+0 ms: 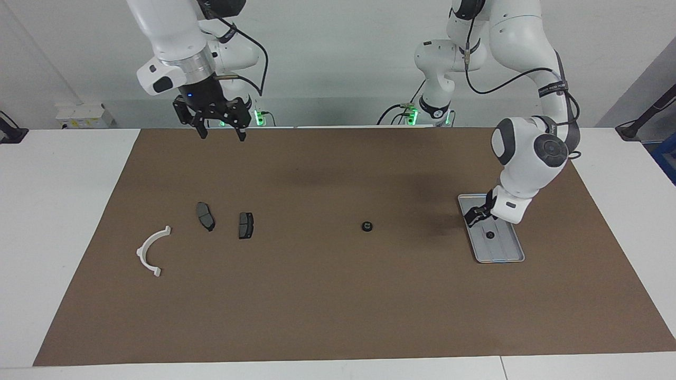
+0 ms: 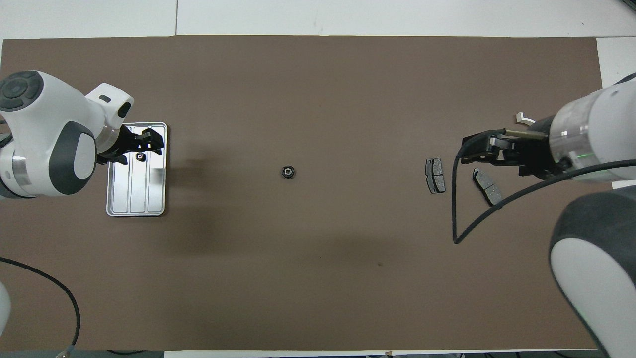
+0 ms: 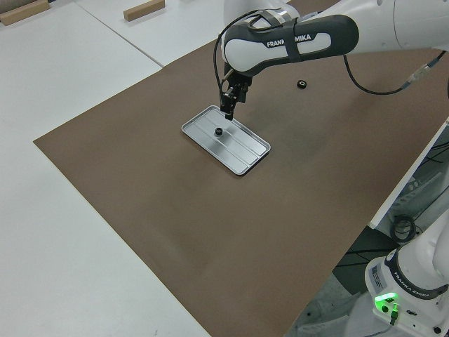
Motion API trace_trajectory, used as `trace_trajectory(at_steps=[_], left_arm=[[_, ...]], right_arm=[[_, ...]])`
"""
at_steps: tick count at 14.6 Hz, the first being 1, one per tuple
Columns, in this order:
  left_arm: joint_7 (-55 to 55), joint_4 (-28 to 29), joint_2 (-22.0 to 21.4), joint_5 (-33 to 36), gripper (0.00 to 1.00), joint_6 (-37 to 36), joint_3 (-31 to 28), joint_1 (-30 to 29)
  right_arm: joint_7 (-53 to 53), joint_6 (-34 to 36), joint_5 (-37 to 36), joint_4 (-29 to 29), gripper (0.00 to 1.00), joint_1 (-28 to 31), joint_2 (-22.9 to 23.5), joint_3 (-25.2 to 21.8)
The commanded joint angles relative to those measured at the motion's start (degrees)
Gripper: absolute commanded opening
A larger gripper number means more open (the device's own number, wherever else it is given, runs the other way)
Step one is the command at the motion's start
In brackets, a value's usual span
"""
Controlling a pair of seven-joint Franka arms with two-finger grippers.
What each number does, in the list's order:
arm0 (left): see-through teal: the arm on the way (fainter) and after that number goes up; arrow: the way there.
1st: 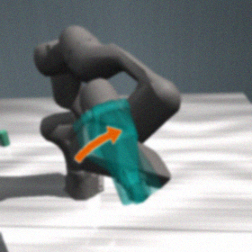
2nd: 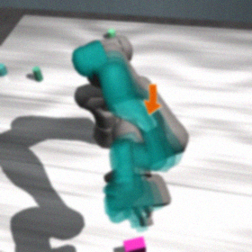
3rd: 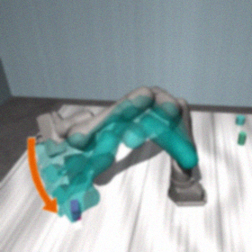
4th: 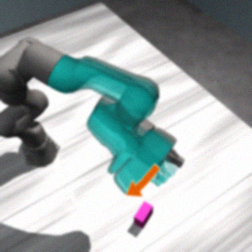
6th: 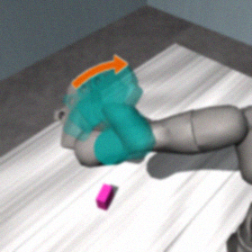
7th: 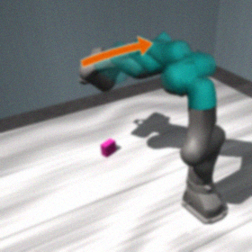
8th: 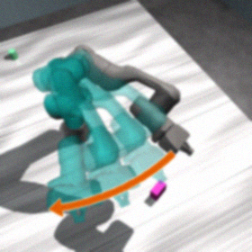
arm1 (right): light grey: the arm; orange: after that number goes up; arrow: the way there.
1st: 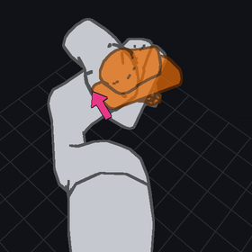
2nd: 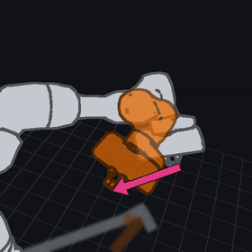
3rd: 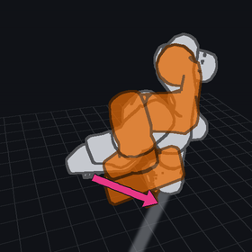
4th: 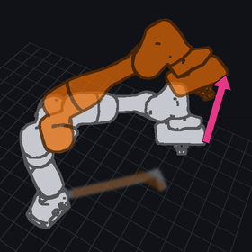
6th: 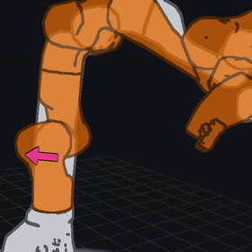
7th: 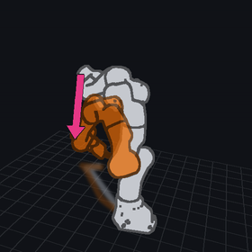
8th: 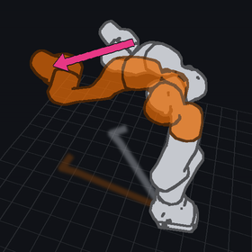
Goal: Place bearing gear from tray to pile
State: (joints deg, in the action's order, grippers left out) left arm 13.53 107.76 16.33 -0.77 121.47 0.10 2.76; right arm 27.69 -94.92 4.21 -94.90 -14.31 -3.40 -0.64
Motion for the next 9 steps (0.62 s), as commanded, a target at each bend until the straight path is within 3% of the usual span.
trace_trajectory(at_steps=[1, 5, 9], left_arm=[[-1.5, 4.3, -0.5, 0.6, 0.72, 6.9, 0.7, -0.4], [-6.5, 5.1, 0.8, 0.6, 0.65, 9.2, 0.7, -1.8], [-9.2, 5.2, 1.8, 0.7, 0.61, 9.5, 0.6, -2.8]], right_arm=[[8.1, -3.7, 1.0, -0.8, 1.0, -3.5, 2.9, -0.2], [17.5, -7.0, 0.7, 0.1, 1.0, -8.6, 8.4, -0.2], [27.1, -10.7, 0.4, 7.0, 1.0, -14.9, 20.2, -0.2]])
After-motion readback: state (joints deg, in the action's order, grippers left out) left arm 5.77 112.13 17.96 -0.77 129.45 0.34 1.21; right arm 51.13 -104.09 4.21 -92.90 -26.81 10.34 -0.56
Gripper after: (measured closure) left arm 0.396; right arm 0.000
